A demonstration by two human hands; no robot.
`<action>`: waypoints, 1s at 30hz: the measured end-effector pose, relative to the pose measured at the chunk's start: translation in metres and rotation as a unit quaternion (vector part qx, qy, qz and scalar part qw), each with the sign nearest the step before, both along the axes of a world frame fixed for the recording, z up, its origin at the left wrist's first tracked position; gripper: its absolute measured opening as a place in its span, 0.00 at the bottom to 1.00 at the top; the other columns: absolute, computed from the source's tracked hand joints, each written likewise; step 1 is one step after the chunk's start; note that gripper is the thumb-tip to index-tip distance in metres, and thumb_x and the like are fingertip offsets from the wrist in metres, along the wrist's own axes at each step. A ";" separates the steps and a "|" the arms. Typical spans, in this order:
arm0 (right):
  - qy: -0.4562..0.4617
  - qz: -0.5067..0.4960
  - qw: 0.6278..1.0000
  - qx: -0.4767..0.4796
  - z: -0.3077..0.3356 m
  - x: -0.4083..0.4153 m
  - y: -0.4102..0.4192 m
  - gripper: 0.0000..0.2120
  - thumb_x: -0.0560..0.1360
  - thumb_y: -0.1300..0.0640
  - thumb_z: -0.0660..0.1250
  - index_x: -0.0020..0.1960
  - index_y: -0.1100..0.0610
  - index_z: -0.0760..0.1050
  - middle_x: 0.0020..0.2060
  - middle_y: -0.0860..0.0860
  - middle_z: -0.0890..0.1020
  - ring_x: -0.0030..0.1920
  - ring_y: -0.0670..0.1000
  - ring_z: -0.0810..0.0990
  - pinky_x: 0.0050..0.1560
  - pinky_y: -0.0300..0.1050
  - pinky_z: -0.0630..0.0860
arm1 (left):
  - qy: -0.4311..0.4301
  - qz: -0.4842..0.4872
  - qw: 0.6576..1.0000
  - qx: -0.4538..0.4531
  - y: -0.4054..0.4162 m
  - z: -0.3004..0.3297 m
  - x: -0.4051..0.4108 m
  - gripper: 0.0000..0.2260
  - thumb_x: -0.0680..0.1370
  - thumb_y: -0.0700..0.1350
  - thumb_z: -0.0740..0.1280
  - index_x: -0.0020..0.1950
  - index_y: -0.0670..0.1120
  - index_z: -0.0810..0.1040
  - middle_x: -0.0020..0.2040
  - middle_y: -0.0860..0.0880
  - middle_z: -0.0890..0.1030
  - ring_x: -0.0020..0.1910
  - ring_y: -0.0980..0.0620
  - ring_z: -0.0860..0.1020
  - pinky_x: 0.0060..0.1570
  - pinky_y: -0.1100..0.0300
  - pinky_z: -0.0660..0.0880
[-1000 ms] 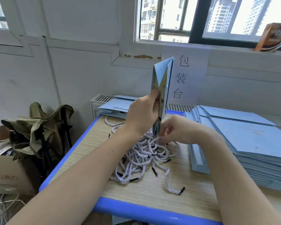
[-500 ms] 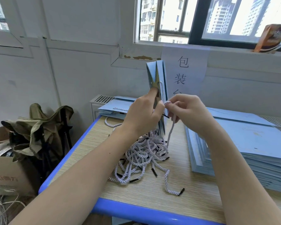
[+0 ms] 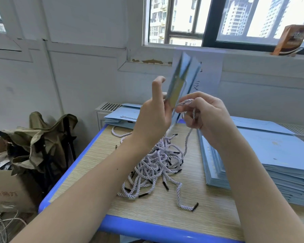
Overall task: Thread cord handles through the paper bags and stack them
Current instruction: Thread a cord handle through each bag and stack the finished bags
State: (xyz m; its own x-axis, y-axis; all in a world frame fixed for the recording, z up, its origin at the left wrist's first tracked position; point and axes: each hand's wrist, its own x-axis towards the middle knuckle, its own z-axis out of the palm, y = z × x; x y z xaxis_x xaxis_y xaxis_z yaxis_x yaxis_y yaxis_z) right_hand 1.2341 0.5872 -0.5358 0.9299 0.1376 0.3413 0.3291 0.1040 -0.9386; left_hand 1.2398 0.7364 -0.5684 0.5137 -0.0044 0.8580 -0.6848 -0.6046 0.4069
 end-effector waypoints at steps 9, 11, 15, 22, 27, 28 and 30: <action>-0.038 -0.012 0.999 0.015 0.005 -0.007 -0.004 0.07 0.76 0.68 0.63 0.49 0.66 0.79 0.42 0.60 0.86 0.26 0.51 0.62 0.28 0.41 0.61 | -0.006 0.021 1.000 -0.011 0.000 -0.002 0.001 0.13 0.80 0.37 0.63 0.63 0.46 0.79 0.40 0.47 0.84 0.38 0.45 0.82 0.40 0.50 0.78; -0.051 -0.025 0.998 0.012 0.004 -0.005 -0.004 0.03 0.76 0.66 0.68 0.49 0.65 0.79 0.40 0.57 0.86 0.27 0.51 0.63 0.29 0.41 0.63 | -0.009 0.018 0.999 -0.032 0.000 -0.001 0.001 0.12 0.81 0.39 0.64 0.62 0.46 0.80 0.41 0.47 0.84 0.38 0.45 0.82 0.40 0.49 0.80; -0.118 -0.096 0.987 -0.057 -0.004 -0.003 0.002 0.07 0.76 0.55 0.74 0.47 0.58 0.81 0.39 0.56 0.85 0.30 0.46 0.74 0.35 0.43 0.71 | -0.035 0.027 0.998 -0.042 -0.001 -0.002 -0.001 0.11 0.82 0.41 0.65 0.62 0.46 0.81 0.43 0.49 0.85 0.40 0.48 0.82 0.41 0.50 0.79; -0.201 -0.203 0.947 -0.144 -0.011 -0.005 0.011 0.15 0.74 0.42 0.72 0.44 0.55 0.78 0.32 0.45 0.79 0.32 0.46 0.73 0.37 0.41 0.71 | -0.059 0.020 0.998 -0.029 -0.006 -0.004 -0.002 0.07 0.80 0.39 0.67 0.56 0.44 0.82 0.44 0.50 0.85 0.42 0.49 0.83 0.42 0.52 0.78; -0.205 -0.279 0.922 -0.172 -0.009 -0.004 0.011 0.15 0.78 0.47 0.70 0.40 0.57 0.74 0.29 0.43 0.76 0.32 0.36 0.75 0.35 0.27 0.66 | -0.029 -0.043 0.999 -0.013 -0.014 -0.007 -0.003 0.11 0.80 0.41 0.67 0.62 0.43 0.81 0.49 0.49 0.86 0.47 0.51 0.84 0.45 0.54 0.80; -0.208 -0.289 0.917 -0.177 -0.009 -0.003 0.010 0.15 0.78 0.49 0.69 0.38 0.56 0.73 0.27 0.43 0.74 0.31 0.36 0.74 0.35 0.27 0.65 | -0.027 -0.051 0.998 -0.009 -0.015 -0.008 -0.003 0.12 0.80 0.41 0.68 0.62 0.43 0.81 0.50 0.48 0.86 0.48 0.52 0.84 0.44 0.55 0.80; -0.223 -0.309 0.905 -0.187 -0.010 -0.001 0.009 0.17 0.78 0.54 0.67 0.33 0.52 0.67 0.24 0.43 0.70 0.29 0.38 0.72 0.33 0.29 0.64 | -0.021 -0.067 0.997 -0.002 -0.017 -0.009 -0.001 0.13 0.79 0.41 0.69 0.63 0.43 0.81 0.51 0.48 0.85 0.50 0.53 0.83 0.43 0.60 0.81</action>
